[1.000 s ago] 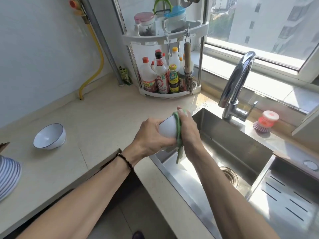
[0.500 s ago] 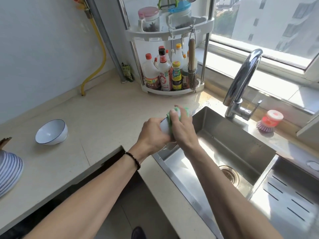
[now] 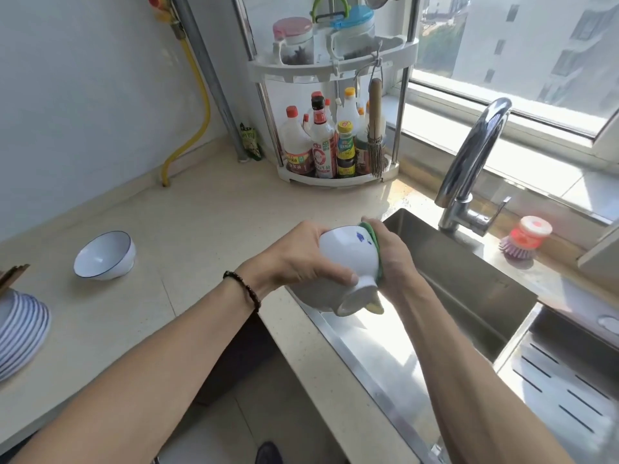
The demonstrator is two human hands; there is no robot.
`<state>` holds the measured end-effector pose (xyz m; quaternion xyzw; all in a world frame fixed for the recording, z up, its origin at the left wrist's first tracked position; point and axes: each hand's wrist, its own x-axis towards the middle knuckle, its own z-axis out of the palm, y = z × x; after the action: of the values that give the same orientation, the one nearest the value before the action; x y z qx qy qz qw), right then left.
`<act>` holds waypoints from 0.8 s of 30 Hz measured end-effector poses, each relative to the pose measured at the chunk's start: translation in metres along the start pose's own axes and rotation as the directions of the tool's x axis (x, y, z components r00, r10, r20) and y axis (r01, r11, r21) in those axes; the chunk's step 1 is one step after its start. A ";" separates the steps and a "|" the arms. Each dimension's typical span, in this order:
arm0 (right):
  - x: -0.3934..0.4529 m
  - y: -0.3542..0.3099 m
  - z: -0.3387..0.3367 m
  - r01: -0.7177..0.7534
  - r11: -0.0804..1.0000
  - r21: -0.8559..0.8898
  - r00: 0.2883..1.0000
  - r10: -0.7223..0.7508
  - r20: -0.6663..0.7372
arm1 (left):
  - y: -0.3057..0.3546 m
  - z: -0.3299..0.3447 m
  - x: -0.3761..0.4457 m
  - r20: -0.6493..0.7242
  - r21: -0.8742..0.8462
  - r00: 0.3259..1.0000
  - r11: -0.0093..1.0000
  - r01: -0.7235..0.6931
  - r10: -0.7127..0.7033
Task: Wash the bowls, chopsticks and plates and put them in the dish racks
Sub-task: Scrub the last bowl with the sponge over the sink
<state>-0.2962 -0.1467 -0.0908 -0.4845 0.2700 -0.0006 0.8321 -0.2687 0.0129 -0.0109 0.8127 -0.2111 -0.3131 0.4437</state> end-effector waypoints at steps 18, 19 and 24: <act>-0.026 -0.001 0.031 0.173 0.925 -0.340 0.984 -0.175 0.024 | -0.017 0.031 0.005 -0.369 0.119 0.923 0.990 -0.070 0.109; -0.019 -0.004 0.027 0.112 0.951 -0.287 0.993 -0.120 -0.008 | -0.017 0.031 0.002 -0.356 0.070 0.929 0.994 -0.083 0.103; -0.024 -0.005 0.034 0.357 0.731 -0.581 0.931 -0.328 0.159 | -0.018 0.032 0.009 -0.394 0.062 0.917 0.997 -0.041 0.062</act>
<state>-0.3004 -0.1157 -0.0626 -0.7641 0.1430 -0.0573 0.6264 -0.2834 -0.0022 -0.0422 0.8647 -0.1463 -0.1252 0.4638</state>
